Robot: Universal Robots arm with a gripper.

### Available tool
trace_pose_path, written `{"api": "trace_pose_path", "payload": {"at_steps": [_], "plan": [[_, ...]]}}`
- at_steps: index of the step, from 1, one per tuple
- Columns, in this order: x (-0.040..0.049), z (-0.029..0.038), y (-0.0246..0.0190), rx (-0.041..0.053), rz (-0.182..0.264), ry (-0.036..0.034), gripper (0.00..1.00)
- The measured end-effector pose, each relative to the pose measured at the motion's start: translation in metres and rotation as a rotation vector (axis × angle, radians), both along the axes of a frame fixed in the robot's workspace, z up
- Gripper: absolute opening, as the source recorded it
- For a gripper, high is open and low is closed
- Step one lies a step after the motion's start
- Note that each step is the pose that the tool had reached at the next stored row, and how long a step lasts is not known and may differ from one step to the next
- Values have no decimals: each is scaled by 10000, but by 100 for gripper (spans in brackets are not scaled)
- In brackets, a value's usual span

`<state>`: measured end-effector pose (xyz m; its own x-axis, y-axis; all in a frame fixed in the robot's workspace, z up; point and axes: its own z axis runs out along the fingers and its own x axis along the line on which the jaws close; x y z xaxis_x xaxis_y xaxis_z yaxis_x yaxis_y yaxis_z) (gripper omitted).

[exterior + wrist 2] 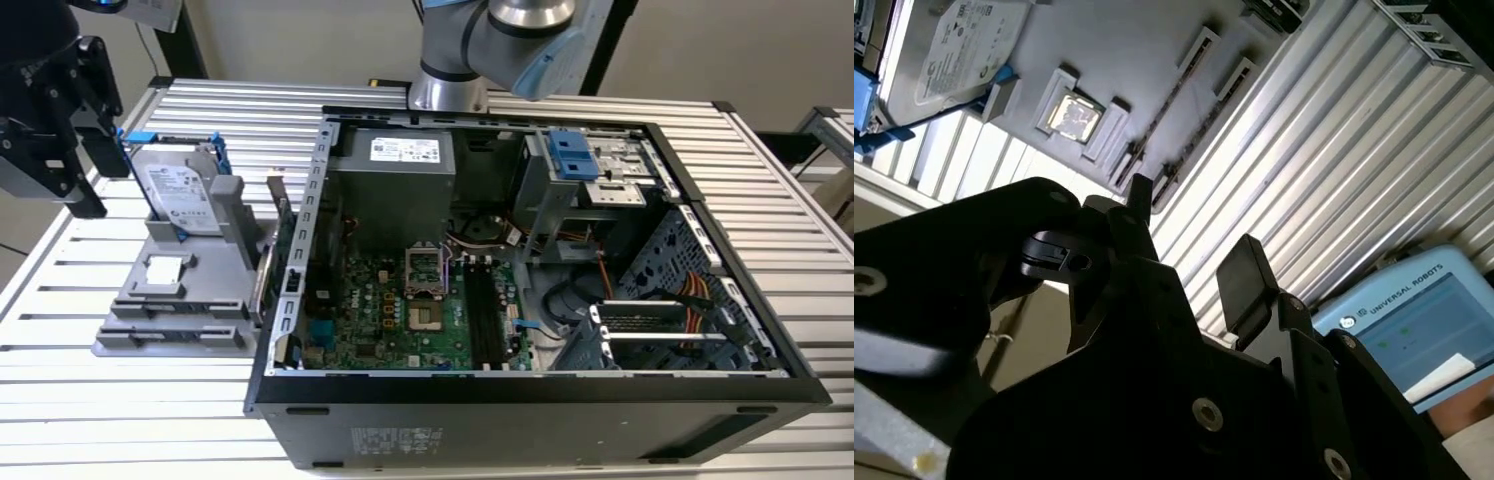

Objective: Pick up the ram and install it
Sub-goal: 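Pick up the ram and move it above insertion slot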

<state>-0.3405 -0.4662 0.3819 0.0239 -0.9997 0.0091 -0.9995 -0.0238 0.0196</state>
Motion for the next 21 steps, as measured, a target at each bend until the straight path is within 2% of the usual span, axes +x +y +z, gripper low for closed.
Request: {"api": "trace_pose_path", "payload": {"at_steps": [9, 21], "plan": [[0, -29, 0, -1, -206, 1, 100], [0, -55, 1, -6, -223, 1, 100]]}}
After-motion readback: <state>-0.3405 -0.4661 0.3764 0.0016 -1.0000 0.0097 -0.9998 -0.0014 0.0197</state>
